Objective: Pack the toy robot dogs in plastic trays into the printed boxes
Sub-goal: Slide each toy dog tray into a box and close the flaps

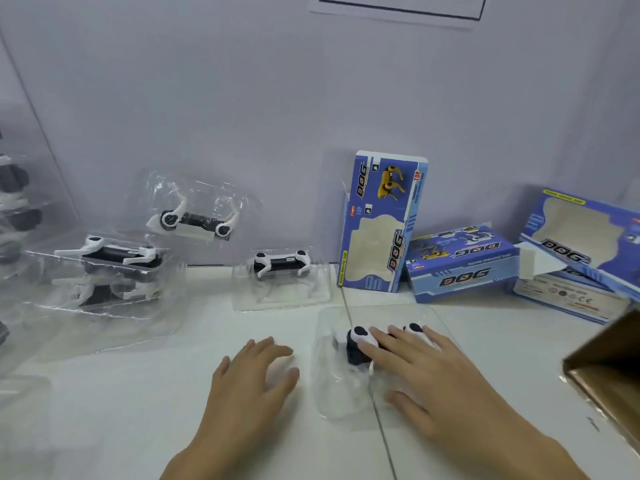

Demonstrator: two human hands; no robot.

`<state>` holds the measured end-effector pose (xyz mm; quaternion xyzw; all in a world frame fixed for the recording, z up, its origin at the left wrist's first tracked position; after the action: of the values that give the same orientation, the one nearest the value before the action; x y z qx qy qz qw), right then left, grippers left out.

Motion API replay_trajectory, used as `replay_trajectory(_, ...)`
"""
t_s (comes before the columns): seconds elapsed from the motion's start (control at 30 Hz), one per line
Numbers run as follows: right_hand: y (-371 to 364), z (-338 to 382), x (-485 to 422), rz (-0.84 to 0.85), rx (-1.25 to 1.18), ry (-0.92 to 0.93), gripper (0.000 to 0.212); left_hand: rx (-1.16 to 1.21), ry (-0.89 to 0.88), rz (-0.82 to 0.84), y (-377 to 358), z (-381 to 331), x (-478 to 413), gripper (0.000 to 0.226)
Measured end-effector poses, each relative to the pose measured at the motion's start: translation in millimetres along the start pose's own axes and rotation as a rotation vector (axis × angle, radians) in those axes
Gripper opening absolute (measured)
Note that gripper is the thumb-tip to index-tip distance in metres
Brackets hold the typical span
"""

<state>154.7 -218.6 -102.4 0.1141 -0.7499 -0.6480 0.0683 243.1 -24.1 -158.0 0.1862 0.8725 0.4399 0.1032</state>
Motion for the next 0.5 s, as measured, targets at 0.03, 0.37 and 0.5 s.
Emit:
replay_trajectory(0.03, -2, 0, -1, 0.001, -0.034, -0.001, 0.066, 0.158, -0.002, -0.039, 7, -7, -5, 0.027)
replay_trajectory(0.37, 11, -30, 10, -0.086, -0.209, -0.054, 0.063, 0.489, -0.093, -0.136, 53, -112, -161, 0.073)
replay_trajectory(0.5, 7, -48, 6, -0.023, -0.183, -0.057, 0.084, 0.615, 0.006, -0.09, 30, -124, -215, 0.09)
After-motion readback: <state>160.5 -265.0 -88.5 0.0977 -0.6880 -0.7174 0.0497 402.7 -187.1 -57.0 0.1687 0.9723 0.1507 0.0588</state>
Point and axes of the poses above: each hand's wrist, its own x-axis away from the middle knuckle, its own y-axis out of the back of the hand, z = x × y, the point moved 9 cm from there along -x, towards the middle knuckle, and after that the axes turned 7 degrees about z, right-handed, at the moved point
